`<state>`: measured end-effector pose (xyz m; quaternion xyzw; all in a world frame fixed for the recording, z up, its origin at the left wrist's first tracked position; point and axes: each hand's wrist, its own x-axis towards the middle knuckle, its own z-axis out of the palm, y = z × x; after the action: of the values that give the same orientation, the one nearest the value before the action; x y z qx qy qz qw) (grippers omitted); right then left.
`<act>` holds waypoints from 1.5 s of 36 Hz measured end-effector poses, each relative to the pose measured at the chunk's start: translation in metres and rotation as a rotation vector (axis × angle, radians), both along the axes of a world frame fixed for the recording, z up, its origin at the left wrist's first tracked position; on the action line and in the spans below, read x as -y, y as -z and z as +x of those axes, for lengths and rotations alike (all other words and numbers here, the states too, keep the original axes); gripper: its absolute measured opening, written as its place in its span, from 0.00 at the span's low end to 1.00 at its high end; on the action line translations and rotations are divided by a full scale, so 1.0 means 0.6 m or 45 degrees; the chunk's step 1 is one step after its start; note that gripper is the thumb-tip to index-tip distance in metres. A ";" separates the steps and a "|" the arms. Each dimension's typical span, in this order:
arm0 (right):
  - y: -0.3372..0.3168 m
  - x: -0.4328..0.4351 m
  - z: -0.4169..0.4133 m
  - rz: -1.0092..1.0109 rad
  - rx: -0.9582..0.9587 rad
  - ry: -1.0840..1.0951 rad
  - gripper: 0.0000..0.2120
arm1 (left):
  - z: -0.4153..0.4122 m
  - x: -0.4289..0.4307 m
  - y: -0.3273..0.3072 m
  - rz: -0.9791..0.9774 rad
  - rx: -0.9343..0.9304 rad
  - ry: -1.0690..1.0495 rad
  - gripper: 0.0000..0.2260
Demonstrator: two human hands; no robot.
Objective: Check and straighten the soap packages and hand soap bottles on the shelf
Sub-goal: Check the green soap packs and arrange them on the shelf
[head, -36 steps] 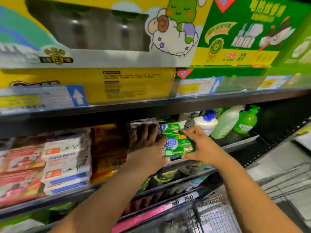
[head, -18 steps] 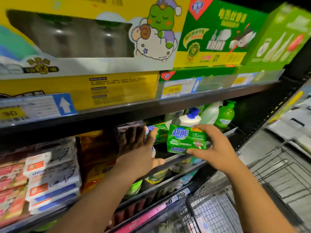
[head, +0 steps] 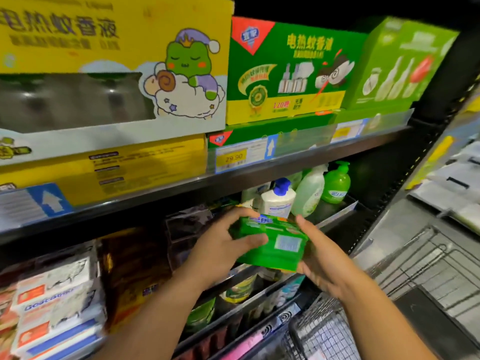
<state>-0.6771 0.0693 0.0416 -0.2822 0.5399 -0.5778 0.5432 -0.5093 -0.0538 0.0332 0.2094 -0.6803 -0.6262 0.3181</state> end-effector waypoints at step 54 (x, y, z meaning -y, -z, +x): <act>0.017 -0.024 0.006 -0.080 0.162 -0.115 0.39 | -0.006 -0.008 0.015 0.004 0.043 -0.031 0.39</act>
<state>-0.6734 0.0835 0.0315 -0.2859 0.4727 -0.5860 0.5929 -0.5132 -0.0490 0.0241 0.2285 -0.6820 -0.6199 0.3138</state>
